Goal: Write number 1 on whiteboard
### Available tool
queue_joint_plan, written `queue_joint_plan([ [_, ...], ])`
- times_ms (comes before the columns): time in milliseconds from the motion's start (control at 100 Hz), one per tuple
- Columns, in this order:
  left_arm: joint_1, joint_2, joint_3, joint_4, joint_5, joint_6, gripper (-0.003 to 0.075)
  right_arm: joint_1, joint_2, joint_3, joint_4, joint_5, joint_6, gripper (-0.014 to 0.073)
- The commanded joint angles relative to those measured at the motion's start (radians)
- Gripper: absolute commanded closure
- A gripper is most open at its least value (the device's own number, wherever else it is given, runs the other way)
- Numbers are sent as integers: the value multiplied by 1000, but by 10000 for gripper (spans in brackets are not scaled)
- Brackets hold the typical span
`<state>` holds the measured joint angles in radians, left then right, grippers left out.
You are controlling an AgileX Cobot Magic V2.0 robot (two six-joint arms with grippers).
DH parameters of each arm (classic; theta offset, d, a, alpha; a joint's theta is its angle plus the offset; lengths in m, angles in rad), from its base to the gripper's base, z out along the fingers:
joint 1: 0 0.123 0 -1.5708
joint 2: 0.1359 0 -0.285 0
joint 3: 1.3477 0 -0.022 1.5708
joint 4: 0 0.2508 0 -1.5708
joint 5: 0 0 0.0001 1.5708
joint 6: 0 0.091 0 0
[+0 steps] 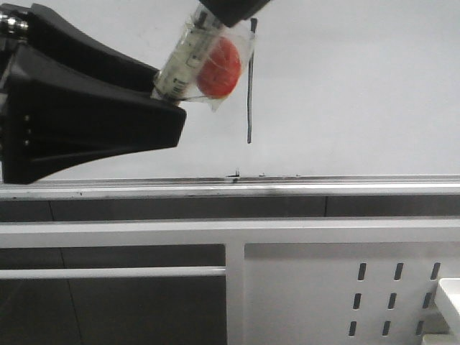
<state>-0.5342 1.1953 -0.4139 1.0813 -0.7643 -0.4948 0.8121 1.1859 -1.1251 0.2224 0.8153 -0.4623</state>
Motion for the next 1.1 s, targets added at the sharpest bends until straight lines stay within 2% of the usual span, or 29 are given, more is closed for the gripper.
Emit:
queue_joint_plan([
  [0, -7, -13, -33, -63, -58, -8, 616, -1, -15, -35, 27, -61, -9, 663],
  [60, -7, -13, -33, -63, -58, -8, 744, -1, -15, -35, 32, -61, -9, 663],
  [360, -7, -13, -33, -65, -58, -8, 740, -1, -15, -35, 33, -63, -12, 662],
  [420, -7, -13, -33, -65, -58, -8, 740, -1, -15, -35, 39, -52, -35, 634],
  [490, -7, -13, -33, -65, -58, -8, 740, -1, -15, -35, 46, -49, -35, 503],
  [610, -7, -13, -33, -81, -54, -8, 740, -1, -15, -35, 46, -73, -35, 139],
  [640, -7, -13, -31, -83, -53, -8, 740, -1, -15, -37, 46, -78, -35, 88],
  [680, -7, -13, -28, -83, -53, -8, 740, -1, -19, -44, 46, -80, -35, 64],
  [770, -7, -13, -21, -91, -41, -11, 740, -1, -38, -52, 38, -87, -35, 120],
  [840, -7, -13, 0, -150, -29, -11, 740, -1, -62, -57, 16, -91, -35, 220],
  [850, -7, -13, 5, -166, -27, -11, 740, -3, -72, -57, 9, -91, -35, 267],
  [860, -7, -13, 8, -166, -27, -11, 740, -3, -72, -57, 4, -91, -35, 267],
  [910, -7, -13, 30, -243, -27, 7, 740, -5, -97, -57, -26, -84, -35, 414],
  [960, -7, -13, 57, -316, -40, 47, 740, -5, -126, -57, -62, -71, -35, 602],
  [990, -7, -13, 74, -362, -53, 71, 740, -5, -141, -57, -81, -65, -30, 669],
  [1090, -7, -15, 140, -525, -139, 142, 740, -5, -191, -55, -153, -47, 39, 663],
])
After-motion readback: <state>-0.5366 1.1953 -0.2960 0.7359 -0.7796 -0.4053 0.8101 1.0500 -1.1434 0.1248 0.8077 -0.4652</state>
